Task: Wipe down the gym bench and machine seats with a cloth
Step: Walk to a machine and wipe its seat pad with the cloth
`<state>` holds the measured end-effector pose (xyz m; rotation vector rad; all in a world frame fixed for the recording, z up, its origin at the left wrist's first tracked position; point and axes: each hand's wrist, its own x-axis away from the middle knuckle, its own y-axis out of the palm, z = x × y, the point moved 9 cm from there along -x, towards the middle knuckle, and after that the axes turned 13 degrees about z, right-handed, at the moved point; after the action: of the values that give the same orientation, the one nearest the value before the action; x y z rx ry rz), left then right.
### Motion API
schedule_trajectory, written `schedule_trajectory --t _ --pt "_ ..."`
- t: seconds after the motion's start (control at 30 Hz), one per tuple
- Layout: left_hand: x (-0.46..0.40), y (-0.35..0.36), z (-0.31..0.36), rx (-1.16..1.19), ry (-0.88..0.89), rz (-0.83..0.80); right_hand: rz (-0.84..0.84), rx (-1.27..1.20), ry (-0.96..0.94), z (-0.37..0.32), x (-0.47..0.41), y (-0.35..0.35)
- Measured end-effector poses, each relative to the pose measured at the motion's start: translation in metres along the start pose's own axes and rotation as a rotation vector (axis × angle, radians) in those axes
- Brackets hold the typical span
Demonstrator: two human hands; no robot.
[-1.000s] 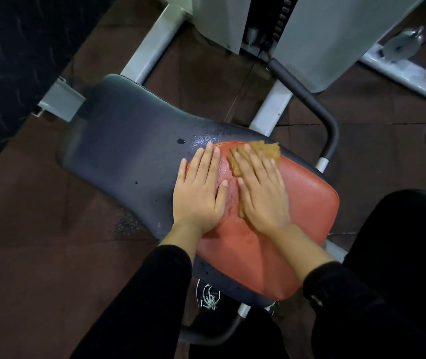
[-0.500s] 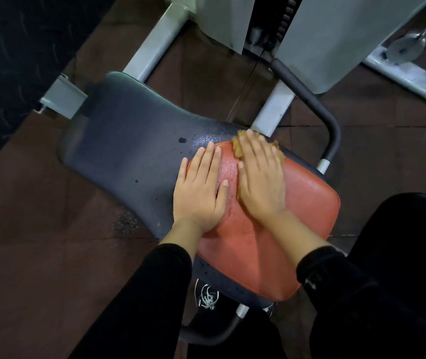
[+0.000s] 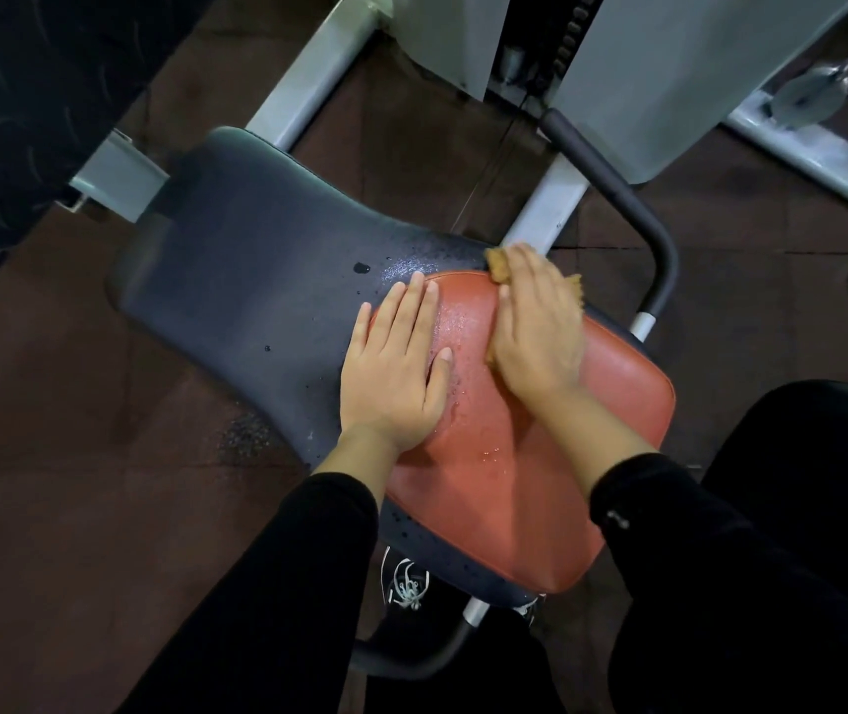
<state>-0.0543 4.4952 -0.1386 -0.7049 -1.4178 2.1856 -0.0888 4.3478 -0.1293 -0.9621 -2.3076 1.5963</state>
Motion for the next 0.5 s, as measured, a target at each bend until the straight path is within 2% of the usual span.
schedule_trajectory --t 0.13,0.23,0.3,0.4,0.5 --pt "0.000 -0.002 -0.002 0.012 -0.006 0.009 -0.083 -0.044 -0.140 -0.024 0.024 0.006" --pt "0.000 -0.002 -0.002 0.017 -0.013 -0.005 -0.170 -0.087 -0.334 -0.010 0.048 -0.006" --pt "0.001 -0.004 -0.001 0.038 -0.016 -0.002 -0.193 -0.103 -0.397 0.008 0.052 -0.015" --pt "0.013 -0.011 -0.010 0.124 -0.105 0.052 -0.211 -0.120 -0.295 0.032 0.040 -0.016" --pt "0.043 -0.020 -0.026 0.206 -0.301 0.104 -0.196 -0.125 -0.162 0.025 0.021 -0.010"
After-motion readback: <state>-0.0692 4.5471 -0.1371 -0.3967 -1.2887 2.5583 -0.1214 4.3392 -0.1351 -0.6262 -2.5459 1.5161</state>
